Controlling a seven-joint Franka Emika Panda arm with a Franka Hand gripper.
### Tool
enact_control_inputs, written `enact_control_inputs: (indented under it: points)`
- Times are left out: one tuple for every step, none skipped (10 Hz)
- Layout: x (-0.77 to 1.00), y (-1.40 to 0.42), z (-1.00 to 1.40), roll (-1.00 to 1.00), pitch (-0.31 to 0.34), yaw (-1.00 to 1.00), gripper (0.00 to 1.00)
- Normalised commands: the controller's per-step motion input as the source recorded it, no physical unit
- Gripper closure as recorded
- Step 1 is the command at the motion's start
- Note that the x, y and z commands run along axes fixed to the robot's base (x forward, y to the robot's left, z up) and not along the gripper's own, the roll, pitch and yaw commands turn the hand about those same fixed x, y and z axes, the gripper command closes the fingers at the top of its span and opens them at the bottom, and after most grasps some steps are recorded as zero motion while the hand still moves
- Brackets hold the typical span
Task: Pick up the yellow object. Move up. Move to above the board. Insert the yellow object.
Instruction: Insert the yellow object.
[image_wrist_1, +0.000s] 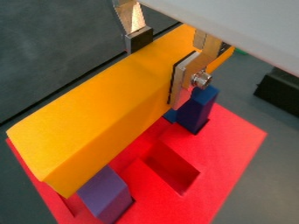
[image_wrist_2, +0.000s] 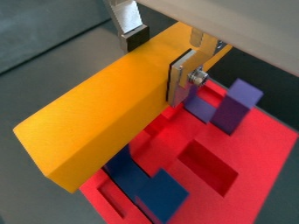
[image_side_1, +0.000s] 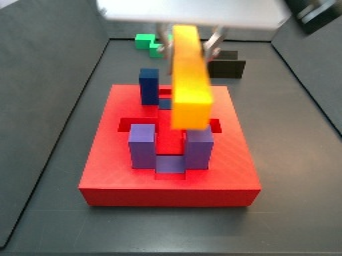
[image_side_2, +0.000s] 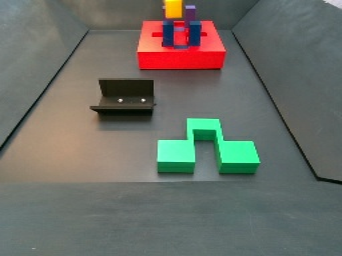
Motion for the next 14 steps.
enact_control_inputs:
  points:
    - [-0.32, 0.00, -0.34, -0.03, 0.034, -0.16, 1.00]
    - [-0.19, 0.00, -0.28, -0.08, 0.000, -0.09, 1.00]
    - [0.00, -0.05, -0.24, -0.05, 0.000, 0.00, 1.00]
    - [0.00, -0.08, -0.25, -0.01, 0.000, 0.00, 1.00]
    - [0.00, -0.07, -0.27, 0.00, 0.000, 0.02, 1.00]
    - [0.00, -0.07, -0.23, 0.00, 0.000, 0.01, 1.00]
    - [0.00, -0.06, -0.17, 0.00, 0.000, 0.03, 1.00]
    - [0.00, 0.00, 0.00, -0.06, 0.013, 0.00, 1.00]
    - [0.00, 0.00, 0.06, -0.09, 0.007, 0.00, 1.00]
    - [-0.02, 0.00, 0.00, -0.03, 0.000, 0.00, 1.00]
    - [-0.05, 0.00, 0.01, -0.05, 0.006, 0.00, 1.00]
    - [-0.21, 0.00, 0.14, -0.04, 0.000, 0.00, 1.00]
    - [-0.37, 0.00, 0.28, -0.01, -0.001, -0.01, 1.00]
    - [-0.38, -0.02, 0.32, -0.03, -0.023, -0.02, 1.00]
